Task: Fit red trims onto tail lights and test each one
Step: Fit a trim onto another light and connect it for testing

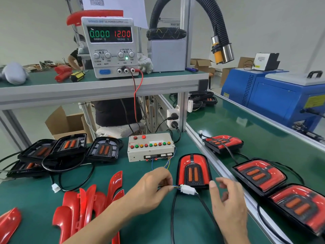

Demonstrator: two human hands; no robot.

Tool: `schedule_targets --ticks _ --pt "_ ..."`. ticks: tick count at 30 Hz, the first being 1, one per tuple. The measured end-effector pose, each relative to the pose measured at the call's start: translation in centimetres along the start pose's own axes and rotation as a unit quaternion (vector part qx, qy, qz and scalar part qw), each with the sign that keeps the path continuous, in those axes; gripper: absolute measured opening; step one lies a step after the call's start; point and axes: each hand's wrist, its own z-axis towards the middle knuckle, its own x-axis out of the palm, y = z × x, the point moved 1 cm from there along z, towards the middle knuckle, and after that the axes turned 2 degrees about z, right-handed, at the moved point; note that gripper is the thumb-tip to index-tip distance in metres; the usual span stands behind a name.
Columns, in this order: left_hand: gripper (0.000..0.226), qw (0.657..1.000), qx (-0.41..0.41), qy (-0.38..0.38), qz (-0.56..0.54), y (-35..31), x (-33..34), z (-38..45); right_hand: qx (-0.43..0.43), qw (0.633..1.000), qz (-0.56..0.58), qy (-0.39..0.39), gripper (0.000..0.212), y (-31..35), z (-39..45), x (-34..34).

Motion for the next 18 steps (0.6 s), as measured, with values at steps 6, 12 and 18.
schedule_targets --ticks 6,12,18 --pt "0.005 0.998 0.047 0.011 0.030 -0.7 -0.1 0.2 -0.100 0.952 -0.045 0.285 0.023 3.6 0.2 -0.1" --pt "0.004 0.999 0.040 0.009 0.023 -0.9 0.1 0.3 -0.103 0.944 -0.124 0.286 0.011 4.1 1.0 0.6" --pt "0.017 0.989 0.075 0.082 0.099 -0.7 0.6 0.5 -0.124 0.938 -0.107 0.306 0.016 3.8 0.5 1.0"
